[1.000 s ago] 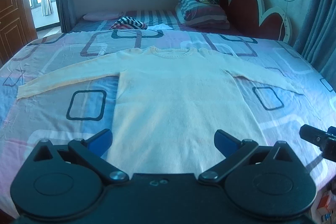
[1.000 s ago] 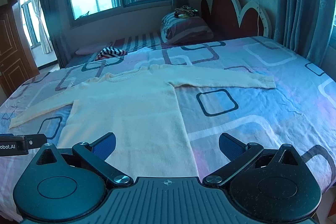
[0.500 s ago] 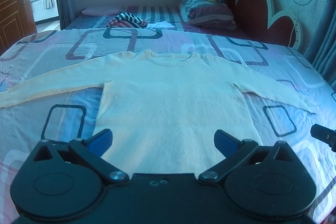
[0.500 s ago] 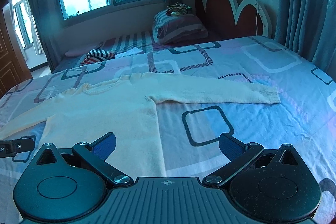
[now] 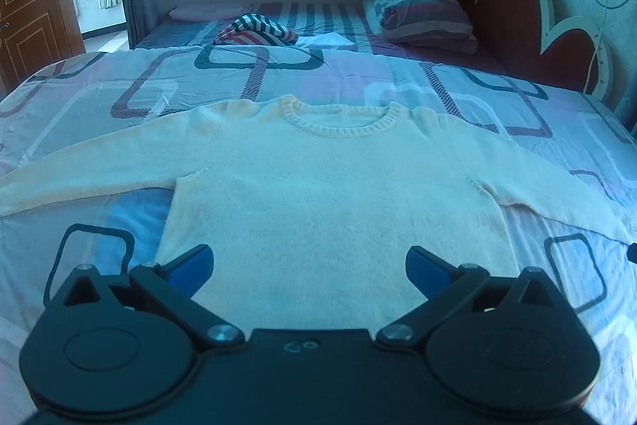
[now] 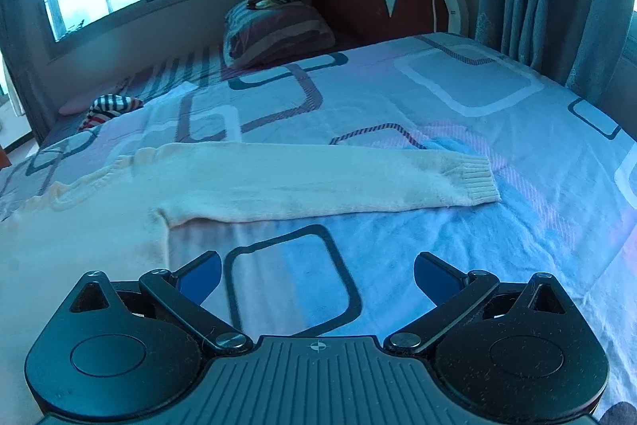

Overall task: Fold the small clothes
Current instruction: 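Reach the right tool to the sweater's ribbed sleeve cuff and grasp it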

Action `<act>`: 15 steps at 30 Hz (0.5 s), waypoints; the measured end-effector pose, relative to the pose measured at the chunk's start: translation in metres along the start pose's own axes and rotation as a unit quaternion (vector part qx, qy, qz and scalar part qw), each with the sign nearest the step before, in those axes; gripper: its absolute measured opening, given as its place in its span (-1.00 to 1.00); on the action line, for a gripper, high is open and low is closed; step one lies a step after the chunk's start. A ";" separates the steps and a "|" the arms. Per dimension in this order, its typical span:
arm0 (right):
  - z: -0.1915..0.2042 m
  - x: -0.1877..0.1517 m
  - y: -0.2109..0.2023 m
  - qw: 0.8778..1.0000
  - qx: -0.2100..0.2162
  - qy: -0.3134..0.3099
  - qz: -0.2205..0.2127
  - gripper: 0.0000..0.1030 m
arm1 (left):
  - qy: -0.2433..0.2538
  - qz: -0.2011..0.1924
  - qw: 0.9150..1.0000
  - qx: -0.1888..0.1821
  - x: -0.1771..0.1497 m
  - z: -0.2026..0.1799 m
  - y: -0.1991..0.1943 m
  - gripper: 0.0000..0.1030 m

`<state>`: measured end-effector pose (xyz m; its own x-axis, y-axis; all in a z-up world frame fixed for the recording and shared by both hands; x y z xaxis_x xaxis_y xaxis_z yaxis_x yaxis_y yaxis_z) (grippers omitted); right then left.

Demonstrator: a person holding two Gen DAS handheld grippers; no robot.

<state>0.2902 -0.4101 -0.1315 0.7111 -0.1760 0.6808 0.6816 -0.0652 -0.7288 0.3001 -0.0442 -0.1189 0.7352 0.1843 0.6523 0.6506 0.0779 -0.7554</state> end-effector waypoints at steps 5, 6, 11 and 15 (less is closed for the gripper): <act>-0.032 0.005 0.038 0.999 -0.021 0.027 0.015 0.69 | 0.007 0.004 1.000 0.018 0.007 -0.003 0.024 0.98; -0.038 0.005 0.045 0.999 -0.025 0.035 0.018 0.69 | 0.009 0.004 1.000 0.023 0.009 -0.004 0.029 0.98; -0.074 0.005 0.078 0.995 -0.055 0.074 0.032 0.59 | 0.009 0.016 0.999 0.032 0.014 -0.005 0.048 0.95; -0.096 0.002 0.099 0.990 -0.058 0.114 0.051 0.34 | 0.012 0.016 0.999 0.035 0.018 -0.007 0.057 0.93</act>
<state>0.3422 -0.5107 -0.2094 0.7089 -0.4043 0.5779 0.5742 -0.1450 -0.8058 0.3515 -0.0431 -0.1499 0.7607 0.1653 0.6277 0.6117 0.1411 -0.7784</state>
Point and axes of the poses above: each gripper's, at about its wrist camera, not at the fingertips, and y roughly the way its jaws point, z to its left, x to its top, the point moved 5 cm from there along y, roughly the way its jaws point, and after that the axes turned 4 degrees about -y, right-handed, at the moved point
